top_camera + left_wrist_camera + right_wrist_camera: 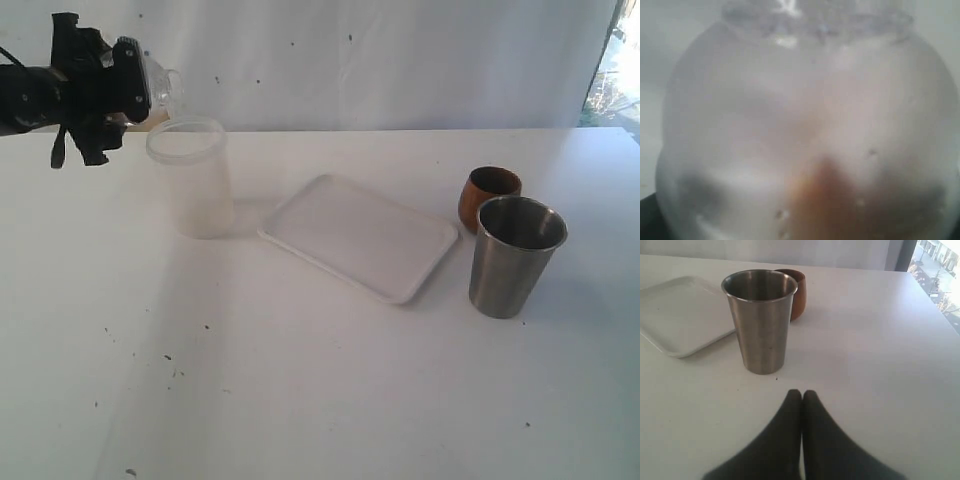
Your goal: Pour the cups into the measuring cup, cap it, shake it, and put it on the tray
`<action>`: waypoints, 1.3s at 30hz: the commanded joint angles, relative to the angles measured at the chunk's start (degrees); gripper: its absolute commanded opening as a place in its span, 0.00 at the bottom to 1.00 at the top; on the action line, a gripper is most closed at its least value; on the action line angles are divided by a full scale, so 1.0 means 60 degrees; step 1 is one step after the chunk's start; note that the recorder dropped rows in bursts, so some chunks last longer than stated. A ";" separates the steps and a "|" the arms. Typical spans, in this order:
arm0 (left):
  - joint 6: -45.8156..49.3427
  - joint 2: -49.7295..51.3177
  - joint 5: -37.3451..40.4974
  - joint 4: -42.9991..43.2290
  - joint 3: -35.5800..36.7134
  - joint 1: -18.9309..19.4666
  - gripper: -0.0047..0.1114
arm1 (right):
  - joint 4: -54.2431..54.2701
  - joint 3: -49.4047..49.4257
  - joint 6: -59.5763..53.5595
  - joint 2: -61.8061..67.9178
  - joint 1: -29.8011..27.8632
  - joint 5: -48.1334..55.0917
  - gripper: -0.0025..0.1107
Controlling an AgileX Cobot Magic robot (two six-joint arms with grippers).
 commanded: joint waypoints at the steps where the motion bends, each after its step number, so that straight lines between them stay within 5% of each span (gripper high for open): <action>1: 0.0937 -0.0144 -0.0706 -0.0032 -0.0175 -0.0002 0.04 | -0.0050 0.0052 0.0056 -0.0052 0.0014 -0.0100 0.02; 39: 0.4004 -0.0144 -0.2083 -0.0725 -0.0175 -0.0002 0.04 | -0.0053 0.0052 0.0056 -0.0052 0.0014 -0.0116 0.02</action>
